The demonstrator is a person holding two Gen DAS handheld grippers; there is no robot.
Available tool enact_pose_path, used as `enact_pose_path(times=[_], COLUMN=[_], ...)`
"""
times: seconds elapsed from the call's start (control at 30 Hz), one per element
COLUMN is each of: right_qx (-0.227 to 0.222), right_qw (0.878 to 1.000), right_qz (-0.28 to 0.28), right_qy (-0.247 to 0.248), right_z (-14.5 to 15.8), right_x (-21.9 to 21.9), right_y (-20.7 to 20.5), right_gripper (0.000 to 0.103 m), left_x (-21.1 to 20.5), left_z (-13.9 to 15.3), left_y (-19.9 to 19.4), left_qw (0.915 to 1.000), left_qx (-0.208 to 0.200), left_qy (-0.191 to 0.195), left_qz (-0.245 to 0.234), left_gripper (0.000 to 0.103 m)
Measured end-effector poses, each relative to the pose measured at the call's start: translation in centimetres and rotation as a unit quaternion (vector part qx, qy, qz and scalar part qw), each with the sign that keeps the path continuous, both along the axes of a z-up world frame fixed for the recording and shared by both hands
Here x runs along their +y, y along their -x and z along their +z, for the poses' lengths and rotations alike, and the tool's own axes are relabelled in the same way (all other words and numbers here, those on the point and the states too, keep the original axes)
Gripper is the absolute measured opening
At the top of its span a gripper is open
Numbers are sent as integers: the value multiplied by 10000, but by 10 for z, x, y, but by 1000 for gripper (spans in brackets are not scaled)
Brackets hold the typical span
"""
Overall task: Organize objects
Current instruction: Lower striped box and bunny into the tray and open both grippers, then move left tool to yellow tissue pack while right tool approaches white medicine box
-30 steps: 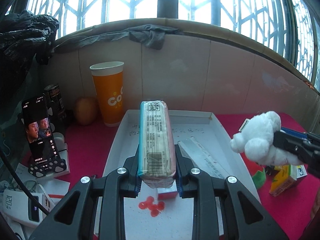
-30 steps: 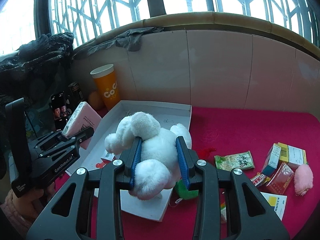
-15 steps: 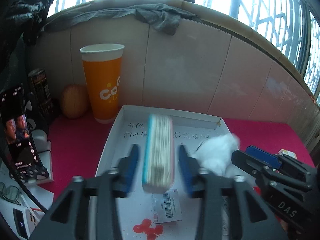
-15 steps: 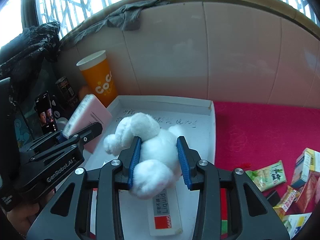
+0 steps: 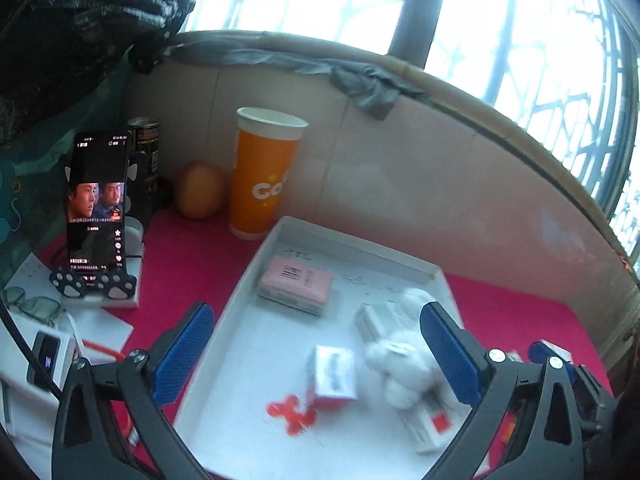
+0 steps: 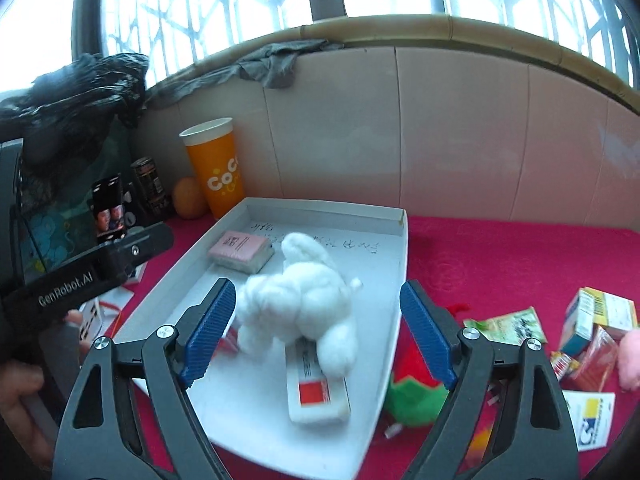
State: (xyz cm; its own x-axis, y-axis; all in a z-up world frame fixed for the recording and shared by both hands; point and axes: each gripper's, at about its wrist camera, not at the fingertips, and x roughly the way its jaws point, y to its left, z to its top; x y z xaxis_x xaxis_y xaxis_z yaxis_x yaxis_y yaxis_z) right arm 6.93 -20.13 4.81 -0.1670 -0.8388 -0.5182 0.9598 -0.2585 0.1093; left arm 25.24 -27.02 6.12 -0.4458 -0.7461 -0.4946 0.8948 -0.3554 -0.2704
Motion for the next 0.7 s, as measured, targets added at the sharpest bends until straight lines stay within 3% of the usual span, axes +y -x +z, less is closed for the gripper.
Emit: enact_pose_path(times=[0.07,0.3,0.5,0.7], right_qx=[78,312,121,-173], right_qw=[10000,9977,9890,9678], right_qz=[-5,-326,-1114,-2277], right_qy=[50,501,965,1062], right_z=[0,9,21,13], right_x=[13,74,137,201], right_y=[-2,12,60,130], right_gripper=[103,103,103,103], left_x=[11,54,92,133], left_z=[2,4,-9,-32], left_y=[3,32,76,131], left_qw=[9999,9972,9820,9599], left_qx=[81,42,-6,-589], left_qy=[35,115,182,71], left_qz=[-62,-738,-1879,-2739], left_gripper=[103,103,103,103])
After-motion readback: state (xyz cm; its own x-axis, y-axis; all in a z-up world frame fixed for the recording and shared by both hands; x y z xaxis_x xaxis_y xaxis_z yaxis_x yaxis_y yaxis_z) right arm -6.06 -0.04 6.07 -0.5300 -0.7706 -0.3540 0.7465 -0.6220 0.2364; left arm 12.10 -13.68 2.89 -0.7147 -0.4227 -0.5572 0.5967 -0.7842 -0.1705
